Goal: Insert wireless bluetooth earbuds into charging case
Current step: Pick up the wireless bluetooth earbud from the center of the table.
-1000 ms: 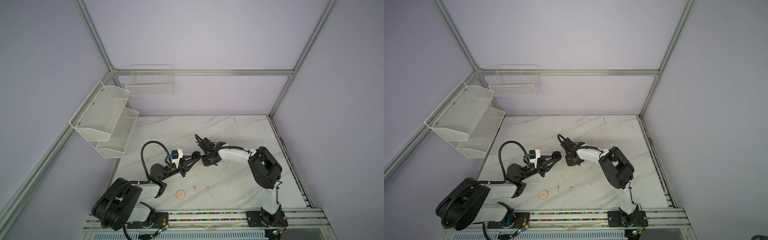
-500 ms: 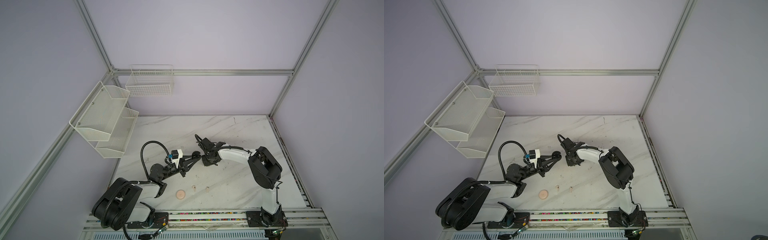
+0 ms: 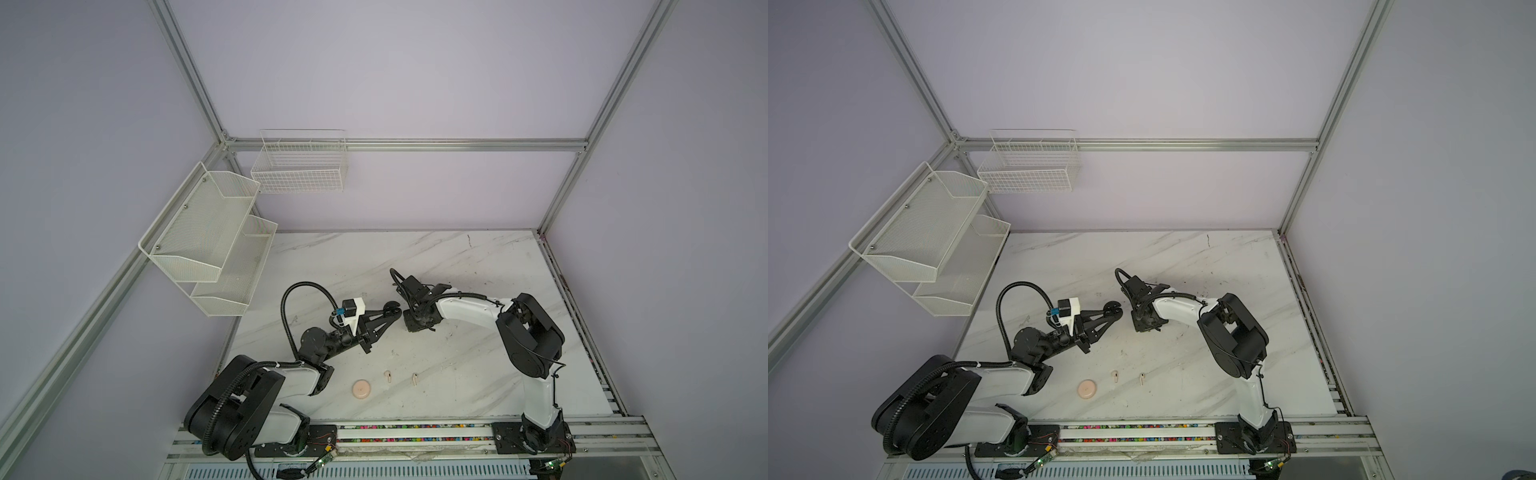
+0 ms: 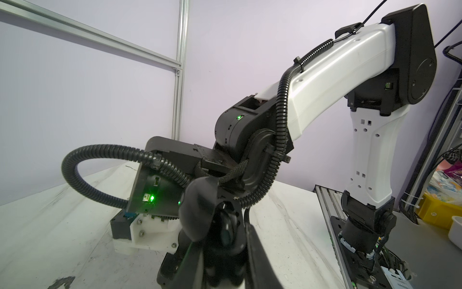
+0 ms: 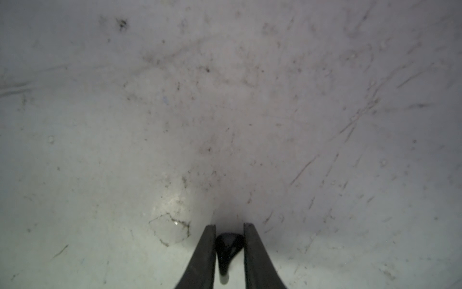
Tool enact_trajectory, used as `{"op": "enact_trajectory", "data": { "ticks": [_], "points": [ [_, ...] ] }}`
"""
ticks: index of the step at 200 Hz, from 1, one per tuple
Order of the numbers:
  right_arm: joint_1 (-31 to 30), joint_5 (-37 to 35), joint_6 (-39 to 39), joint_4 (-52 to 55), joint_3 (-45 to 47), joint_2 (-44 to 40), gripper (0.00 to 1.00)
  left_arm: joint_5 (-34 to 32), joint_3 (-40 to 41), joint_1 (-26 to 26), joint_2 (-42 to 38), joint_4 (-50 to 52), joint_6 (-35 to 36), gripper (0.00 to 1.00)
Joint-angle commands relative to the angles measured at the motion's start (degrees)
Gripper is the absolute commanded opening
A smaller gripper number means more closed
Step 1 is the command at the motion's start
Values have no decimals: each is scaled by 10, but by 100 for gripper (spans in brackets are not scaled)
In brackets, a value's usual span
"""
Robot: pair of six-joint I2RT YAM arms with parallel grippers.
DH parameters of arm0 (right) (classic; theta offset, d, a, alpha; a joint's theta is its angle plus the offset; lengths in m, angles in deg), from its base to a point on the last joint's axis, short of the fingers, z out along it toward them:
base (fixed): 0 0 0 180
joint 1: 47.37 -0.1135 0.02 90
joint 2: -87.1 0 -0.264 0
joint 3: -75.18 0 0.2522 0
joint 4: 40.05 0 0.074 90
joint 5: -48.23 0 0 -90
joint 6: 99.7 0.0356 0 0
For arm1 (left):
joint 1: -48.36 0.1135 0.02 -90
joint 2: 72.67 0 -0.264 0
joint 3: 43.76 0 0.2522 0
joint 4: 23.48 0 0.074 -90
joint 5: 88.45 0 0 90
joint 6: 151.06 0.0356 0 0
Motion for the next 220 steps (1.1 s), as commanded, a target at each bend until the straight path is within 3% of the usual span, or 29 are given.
{"op": "enact_trajectory", "data": {
  "ticks": [1,69,110,220],
  "points": [
    [4,-18,8,-1,10,-28,22,-17,-7,-2,-3,-42,-8,0],
    [14,-34,13,-6,12,-52,22,-35,-19,-2,11,-42,-18,0],
    [23,-70,34,5,-4,-121,21,-63,-34,-2,23,-42,-22,0],
    [25,-98,-49,18,-169,-211,19,-46,-168,9,103,-42,-19,0]
  ]
}}
